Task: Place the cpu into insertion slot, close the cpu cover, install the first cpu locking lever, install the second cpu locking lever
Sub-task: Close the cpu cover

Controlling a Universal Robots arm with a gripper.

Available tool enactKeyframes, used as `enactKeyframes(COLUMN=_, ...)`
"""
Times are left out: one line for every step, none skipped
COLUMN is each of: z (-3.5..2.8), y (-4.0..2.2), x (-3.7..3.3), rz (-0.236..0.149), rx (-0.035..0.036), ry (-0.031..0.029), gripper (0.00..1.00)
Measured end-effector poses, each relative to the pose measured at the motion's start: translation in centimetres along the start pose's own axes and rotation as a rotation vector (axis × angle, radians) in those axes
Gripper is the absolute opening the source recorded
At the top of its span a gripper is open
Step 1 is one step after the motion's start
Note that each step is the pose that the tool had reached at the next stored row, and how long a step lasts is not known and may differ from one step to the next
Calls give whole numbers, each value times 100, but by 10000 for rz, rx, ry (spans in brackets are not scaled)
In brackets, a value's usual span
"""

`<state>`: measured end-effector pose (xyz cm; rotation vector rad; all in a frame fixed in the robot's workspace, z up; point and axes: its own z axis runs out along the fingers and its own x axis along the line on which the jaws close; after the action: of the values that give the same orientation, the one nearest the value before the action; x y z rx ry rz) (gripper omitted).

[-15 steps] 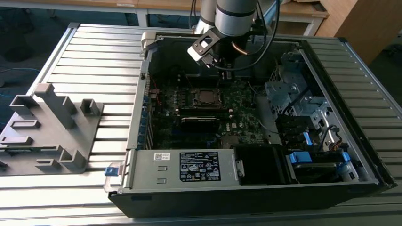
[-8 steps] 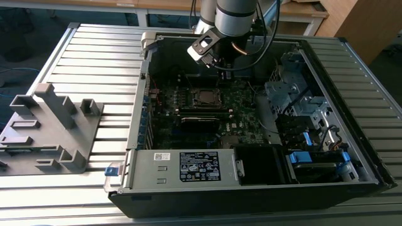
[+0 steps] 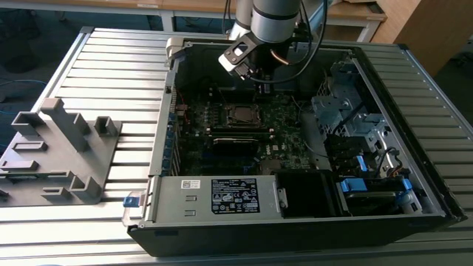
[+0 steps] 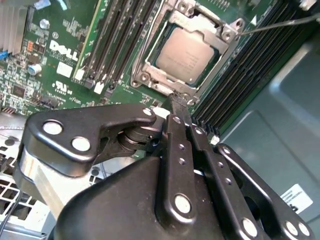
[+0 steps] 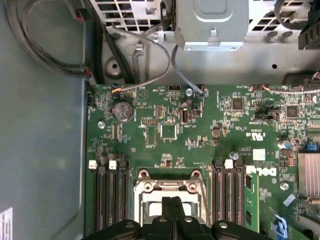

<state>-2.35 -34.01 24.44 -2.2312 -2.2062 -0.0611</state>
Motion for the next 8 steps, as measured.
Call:
enactKeyframes(z=0, y=-18, x=0, rz=-1, rx=1, ry=-1, gripper=11)
enactKeyframes(z=1, y=-48, x=-1, rz=1, rx=1, ry=-1, gripper=11)
enactKeyframes(z=1, y=-80, x=-1, rz=1, rx=1, ry=-2, gripper=11)
enactKeyframes(z=3, y=-116, x=-2, rz=0, rx=1, ry=-1, gripper=11)
enactKeyframes(z=6, y=-168, x=-2, rz=1, rx=0, ry=-1, gripper=11)
enactKeyframes(z=8, y=-188, x=-2, rz=1, rx=0, ry=-1, gripper=11)
enactKeyframes(z=10, y=-209, x=-3, rz=1, rx=1, ry=-2, gripper=11)
enactKeyframes(z=12, y=-232, x=-3, rz=0, rx=2, ry=-3, gripper=11)
